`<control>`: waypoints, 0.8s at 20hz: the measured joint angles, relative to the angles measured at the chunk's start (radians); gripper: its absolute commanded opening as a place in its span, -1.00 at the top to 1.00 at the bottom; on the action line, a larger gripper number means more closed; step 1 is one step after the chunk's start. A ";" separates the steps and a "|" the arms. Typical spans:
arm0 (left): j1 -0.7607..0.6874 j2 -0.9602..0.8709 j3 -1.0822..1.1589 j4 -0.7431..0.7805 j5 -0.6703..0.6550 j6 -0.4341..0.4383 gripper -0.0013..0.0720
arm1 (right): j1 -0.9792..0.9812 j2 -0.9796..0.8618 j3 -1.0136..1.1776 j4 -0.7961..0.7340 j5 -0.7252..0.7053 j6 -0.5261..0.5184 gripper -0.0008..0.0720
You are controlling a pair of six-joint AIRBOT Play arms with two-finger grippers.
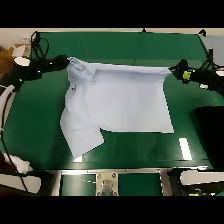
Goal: Fold the shirts.
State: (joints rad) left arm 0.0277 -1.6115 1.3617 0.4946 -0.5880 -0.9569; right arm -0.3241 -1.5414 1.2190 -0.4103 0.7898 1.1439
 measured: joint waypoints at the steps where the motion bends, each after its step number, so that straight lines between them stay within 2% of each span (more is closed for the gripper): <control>1: 0.001 -0.011 0.000 -0.010 -0.001 0.018 -0.89 | -0.002 -0.019 0.011 0.001 0.000 -0.001 0.16; 3: 0.029 -0.025 0.022 -0.029 -0.051 0.043 -0.88 | -0.028 -0.042 0.037 0.006 0.047 -0.002 0.17; 6: 0.133 -0.035 0.090 -0.021 -0.262 0.038 -0.87 | -0.118 -0.054 0.067 -0.006 0.195 -0.003 0.19; 10: 0.316 -0.039 0.126 0.117 -0.639 -0.089 -0.87 | -0.258 -0.023 0.032 -0.103 0.425 -0.004 0.18; 11: 0.357 -0.038 0.106 0.161 -0.727 -0.119 -0.83 | -0.289 -0.006 0.008 -0.137 0.457 -0.007 0.18; 12: 0.388 -0.037 0.073 0.200 -0.789 -0.146 -0.57 | -0.321 0.014 -0.024 -0.170 0.486 -0.014 0.18; 13: 0.415 -0.028 0.026 0.230 -0.840 -0.160 -0.51 | -0.349 0.034 -0.054 -0.192 0.505 -0.024 0.18; 16: 0.454 -0.010 -0.141 0.296 -0.899 -0.170 -0.51 | -0.428 0.084 -0.150 -0.235 0.534 -0.050 0.19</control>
State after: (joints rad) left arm 0.4816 -1.6218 1.2205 0.7910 -1.4872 -1.1271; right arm -0.7525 -1.4570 1.0687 -0.6456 1.3239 1.0935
